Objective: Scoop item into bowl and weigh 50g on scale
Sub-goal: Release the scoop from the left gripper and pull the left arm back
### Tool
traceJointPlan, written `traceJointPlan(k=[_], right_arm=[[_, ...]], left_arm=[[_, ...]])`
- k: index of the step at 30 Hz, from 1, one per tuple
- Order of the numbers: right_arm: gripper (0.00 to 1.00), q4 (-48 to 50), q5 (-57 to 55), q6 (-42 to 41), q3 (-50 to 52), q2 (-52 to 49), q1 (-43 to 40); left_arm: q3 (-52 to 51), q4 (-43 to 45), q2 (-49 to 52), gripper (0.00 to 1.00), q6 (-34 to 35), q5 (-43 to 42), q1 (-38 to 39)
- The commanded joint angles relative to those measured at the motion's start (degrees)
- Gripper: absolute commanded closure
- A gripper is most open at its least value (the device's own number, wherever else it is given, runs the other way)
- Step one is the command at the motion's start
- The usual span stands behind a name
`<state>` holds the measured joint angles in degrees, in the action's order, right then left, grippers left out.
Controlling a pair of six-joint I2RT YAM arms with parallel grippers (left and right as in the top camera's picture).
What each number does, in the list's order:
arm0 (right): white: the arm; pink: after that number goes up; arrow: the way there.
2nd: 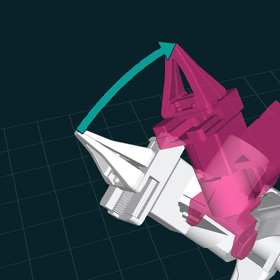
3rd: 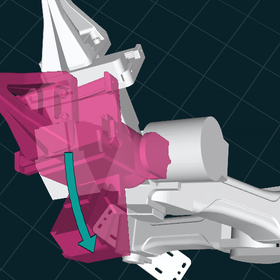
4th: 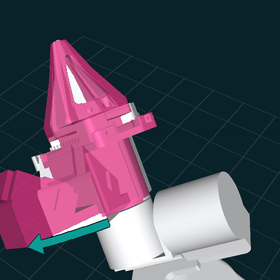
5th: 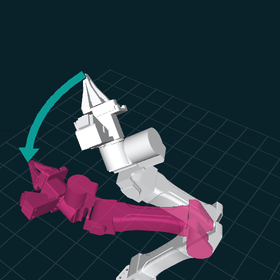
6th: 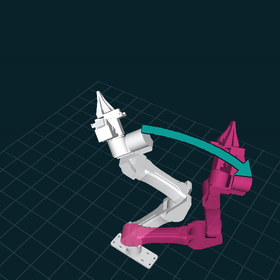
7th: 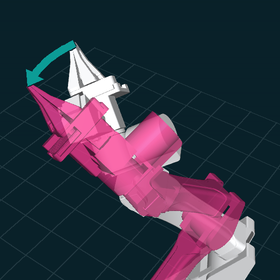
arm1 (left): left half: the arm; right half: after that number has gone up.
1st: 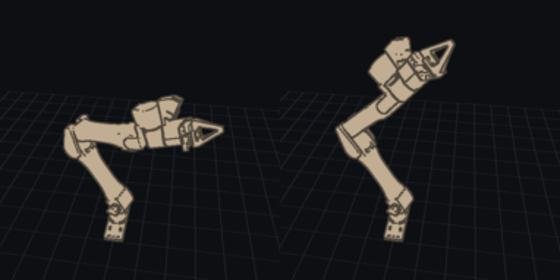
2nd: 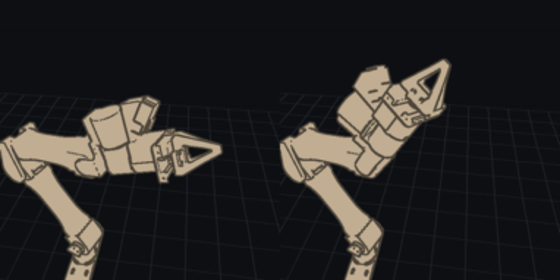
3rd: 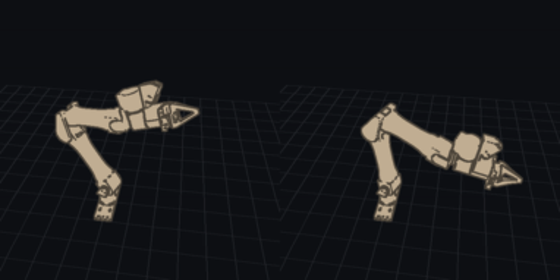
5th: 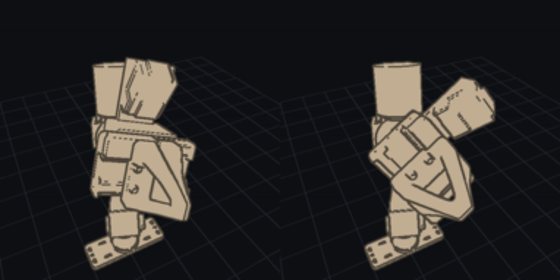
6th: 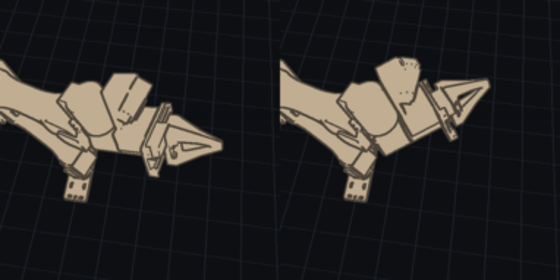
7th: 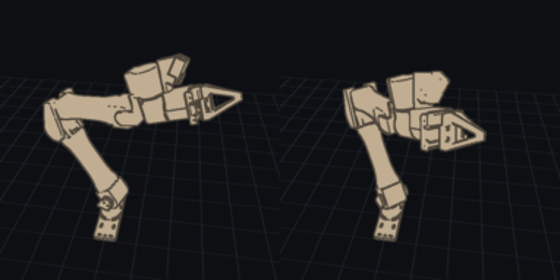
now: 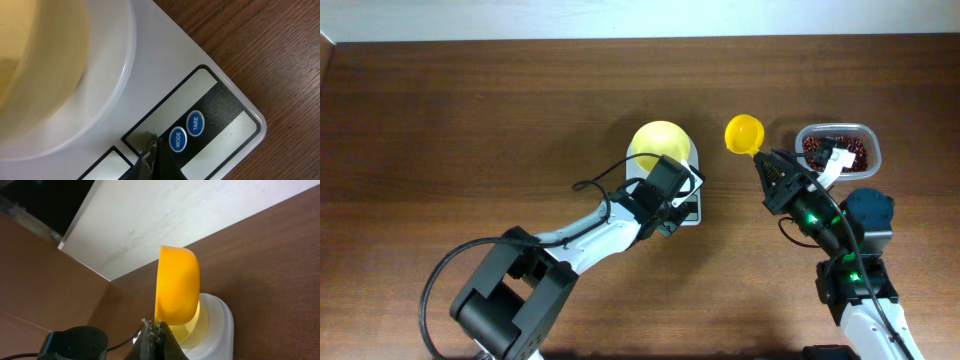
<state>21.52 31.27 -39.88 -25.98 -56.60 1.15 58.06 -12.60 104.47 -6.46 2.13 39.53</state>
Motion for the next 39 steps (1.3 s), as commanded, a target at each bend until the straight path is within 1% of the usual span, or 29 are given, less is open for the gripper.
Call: traceJointPlan(k=[1,10,16,19,20,23,24,25,26,27,28,29,30,31,34,39], right_arm=[[0.96,0.4,-0.5,0.7,-0.3,0.0,-0.5],[0.96,0.4,-1.0,0.7,-0.3,0.0,-0.5],[0.96,0.4,-1.2,0.7,-0.3,0.0,-0.5],[0.96,0.4,-2.7,0.5,-0.3,0.0,-0.5],[0.96,0.4,-3.2,0.5,-0.3,0.0,-0.5],[0.96,0.4,-3.6,0.5,-0.3,0.0,-0.5],[0.96,0.2,-4.2,0.5,-0.3,0.0,-0.5],[0.96,0.0,-4.8,0.5,-0.3,0.0,-0.5],[0.96,-0.1,-5.6,0.5,-0.3,-0.1,-0.5],[0.96,-0.1,-6.6,0.5,-0.3,-0.4,-0.5],[0.96,0.1,-6.6,0.5,-0.3,-0.9,-0.5],[0.96,-0.1,-6.3,0.5,-0.3,-2.1,-0.5],[0.96,-0.1,-6.0,0.5,-0.3,-2.9,-0.5],[0.96,0.0,-5.0,0.5,-0.3,-4.2,-0.5],[0.96,0.0,-4.3,0.4,-0.3,-6.8,-0.5],[0.96,0.0,-3.4,0.4,-0.3,-10.7,-0.5]], left_arm=[[0.1,-0.1,0.6,1.00,-0.5,-0.9,0.2],[0.1,-0.3,3.4,1.00,-0.6,-1.3,0.2],[0.1,-1.3,3.4,1.00,-1.6,-1.9,0.2],[0.2,-9.2,-5.6,1.00,-1.6,-2.0,0.2],[0.2,-11.8,-11.4,1.00,-1.6,-2.4,0.2],[0.2,-13.8,-21.4,1.00,-0.9,-3.9,0.2],[0.2,-13.3,-25.4,1.00,-0.9,-3.2,-0.2],[0.2,-13.0,-27.3,1.00,-0.9,-2.1,-1.0],[0.2,-12.7,-28.7,1.00,-0.9,-0.7,-2.4],[0.2,-12.5,-29.3,1.00,-0.9,0.7,-5.8],[0.2,-12.5,-29.3,1.00,-0.9,0.7,-8.2],[0.2,-11.6,-29.3,1.00,-0.9,0.7,-12.5],[0.2,-11.0,-29.3,1.00,-0.9,0.7,-14.2],[0.2,-8.8,-29.3,0.99,-0.9,0.7,-18.3],[0.2,-5.7,-29.3,0.96,-0.9,0.7,-25.4],[0.2,-4.6,-29.2,0.95,-0.9,0.7,-32.9]])
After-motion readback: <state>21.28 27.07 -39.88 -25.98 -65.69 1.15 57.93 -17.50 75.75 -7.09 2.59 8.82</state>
